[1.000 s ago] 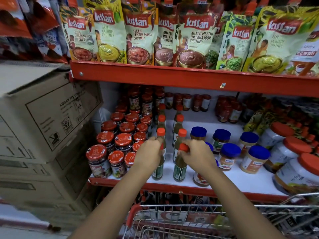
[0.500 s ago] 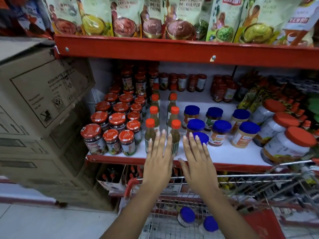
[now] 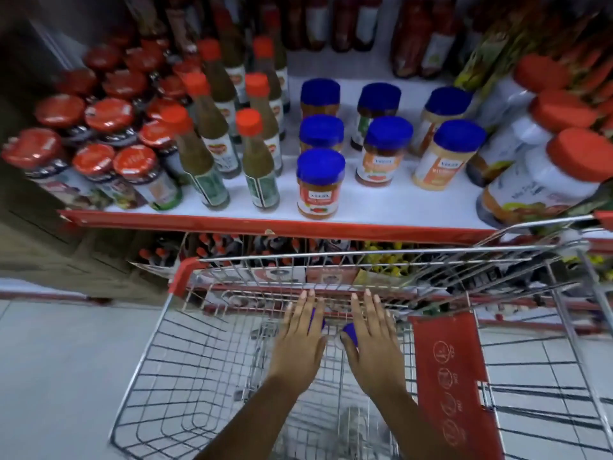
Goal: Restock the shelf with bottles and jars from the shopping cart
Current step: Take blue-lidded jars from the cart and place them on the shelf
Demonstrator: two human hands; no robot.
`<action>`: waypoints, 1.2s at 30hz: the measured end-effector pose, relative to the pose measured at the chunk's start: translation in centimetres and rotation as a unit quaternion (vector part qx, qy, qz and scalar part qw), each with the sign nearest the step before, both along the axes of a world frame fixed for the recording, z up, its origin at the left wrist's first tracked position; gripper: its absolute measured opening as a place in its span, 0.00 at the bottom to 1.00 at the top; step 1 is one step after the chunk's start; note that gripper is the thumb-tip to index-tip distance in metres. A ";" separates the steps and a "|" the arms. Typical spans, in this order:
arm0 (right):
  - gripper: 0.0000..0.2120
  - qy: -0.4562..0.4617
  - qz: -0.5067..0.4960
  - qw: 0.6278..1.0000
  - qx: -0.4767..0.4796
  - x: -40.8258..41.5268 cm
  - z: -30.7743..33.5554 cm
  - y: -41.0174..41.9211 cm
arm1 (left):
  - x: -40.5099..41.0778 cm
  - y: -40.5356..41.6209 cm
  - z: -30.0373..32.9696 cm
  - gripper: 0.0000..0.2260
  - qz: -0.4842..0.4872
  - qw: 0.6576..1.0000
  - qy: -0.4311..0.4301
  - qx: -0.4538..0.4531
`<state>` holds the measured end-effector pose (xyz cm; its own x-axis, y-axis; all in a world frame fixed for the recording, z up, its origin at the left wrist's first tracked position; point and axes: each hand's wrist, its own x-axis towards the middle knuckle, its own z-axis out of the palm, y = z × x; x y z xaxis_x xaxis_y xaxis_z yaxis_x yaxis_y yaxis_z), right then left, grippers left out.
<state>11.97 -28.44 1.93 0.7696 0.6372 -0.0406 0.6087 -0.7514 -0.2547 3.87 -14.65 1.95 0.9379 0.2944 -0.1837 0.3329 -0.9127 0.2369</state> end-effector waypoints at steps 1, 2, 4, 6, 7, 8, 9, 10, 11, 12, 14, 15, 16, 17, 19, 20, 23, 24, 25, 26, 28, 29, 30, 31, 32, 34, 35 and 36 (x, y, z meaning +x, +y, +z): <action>0.34 0.014 -0.003 1.000 -0.004 0.1 -1.1 -0.5 | 0.2 -0.4 -0.9 0.25 0.007 1.000 0.013 -0.013; 0.31 0.032 -0.006 0.999 -0.012 0.3 -2.0 -0.8 | 0.5 -0.8 -1.7 0.25 0.011 0.999 0.029 -0.025; 0.27 0.069 -0.011 0.997 -0.036 0.8 -4.1 -1.2 | 1.2 -1.1 -3.3 0.26 0.005 0.998 0.059 -0.029; 0.27 0.112 -0.012 0.993 -0.046 1.3 -6.4 -1.7 | 2.0 -1.0 -5.0 0.27 0.002 0.996 0.090 -0.025; 0.28 0.129 -0.011 0.991 -0.040 1.5 -7.5 -1.8 | 2.5 -1.0 -5.8 0.27 0.004 0.995 0.100 -0.016; 0.28 0.146 -0.009 0.989 -0.036 1.8 -8.5 -2.0 | 2.9 -0.9 -6.5 0.27 0.006 0.994 0.109 -0.009; 0.28 0.161 -0.005 0.986 -0.035 2.1 -9.2 -2.0 | 3.2 -0.9 -7.2 0.27 0.006 0.993 0.116 -0.009; 0.28 0.178 -0.001 0.983 -0.035 2.4 -9.7 -2.0 | 3.5 -0.7 -7.7 0.27 0.005 0.992 0.123 -0.009; 0.28 0.194 0.001 0.980 -0.035 2.7 -10.0 -1.9 | 3.8 -0.6 -8.2 0.27 0.004 0.991 0.132 -0.010; 0.28 0.209 0.003 0.977 -0.035 3.1 -10.2 -1.7 | 4.0 -0.4 -8.7 0.27 0.003 0.990 0.140 -0.009; 0.27 0.221 0.015 0.974 -0.042 3.7 -10.3 -1.4 | 4.5 0.0 -9.3 0.26 0.003 0.987 0.158 -0.012; 0.26 0.223 0.022 0.973 -0.047 3.9 -10.3 -1.2 | 4.8 0.3 -9.4 0.26 0.005 0.987 0.163 -0.017; 0.26 0.227 0.025 0.972 -0.054 4.2 -10.3 -1.1 | 5.1 0.5 -9.5 0.25 0.008 0.986 0.165 -0.025; 0.26 0.233 0.026 0.970 -0.062 4.4 -10.2 -1.0 | 5.3 0.7 -9.5 0.24 0.013 0.986 0.164 -0.036; 0.27 0.245 0.023 0.966 -0.075 4.9 -10.0 -0.6 | 5.8 1.1 -9.1 0.24 0.020 0.985 0.162 -0.052; 0.27 0.247 0.022 0.966 -0.078 5.1 -9.8 -0.4 | 6.0 1.2 -8.9 0.24 0.020 0.985 0.161 -0.058; 0.26 0.251 0.005 0.966 -0.065 5.4 -9.4 -0.1 | 6.1 1.4 -8.4 0.23 0.027 0.985 0.155 -0.076; 0.25 0.251 -0.004 0.966 -0.059 5.3 -9.1 -0.2 | 6.0 1.5 -8.2 0.23 0.032 0.984 0.154 -0.081; 0.25 0.252 -0.015 0.966 -0.050 5.3 -8.8 -0.2 | 5.9 1.5 -8.0 0.23 0.036 0.984 0.154 -0.086; 0.24 0.253 -0.025 0.966 -0.040 5.2 -8.5 -0.3 | 5.8 1.5 -7.7 0.23 0.039 0.983 0.154 -0.090; 0.24 0.252 -0.043 0.967 -0.019 5.0 -7.1 -0.6 | 5.5 1.3 -6.6 0.23 0.035 0.984 0.150 -0.093; 0.22 0.250 -0.049 0.967 -0.009 5.0 -6.2 -0.7 | 5.4 1.2 -5.9 0.22 0.030 0.985 0.145 -0.089; 0.18 0.245 -0.052 0.968 -0.001 5.0 -4.9 -0.9 | 5.3 1.0 -4.9 0.22 0.025 0.987 0.137 -0.082; 0.14 0.238 -0.052 0.970 -0.002 4.9 -3.5 -1.0 | 5.2 0.8 -3.8 0.21 0.019 0.988 0.131 -0.075; 0.09 0.228 -0.048 0.972 -0.009 4.9 -1.9 -1.2 | 5.2 0.6 -2.5 0.21 0.012 0.990 0.124 -0.067; 0.06 0.212 -0.046 0.976 -0.018 5.0 1.3 -1.7 | 5.1 0.2 0.4 0.22 -0.006 0.991 0.116 -0.059; 0.07 0.214 -0.053 0.975 -0.013 5.1 3.0 -2.1 | 5.1 0.0 2.0 0.22 -0.014 0.992 0.111 -0.060; 0.10 0.218 -0.062 0.974 -0.006 5.2 4.8 -2.5 | 5.2 -0.2 3.7 0.21 -0.021 0.993 0.105 -0.059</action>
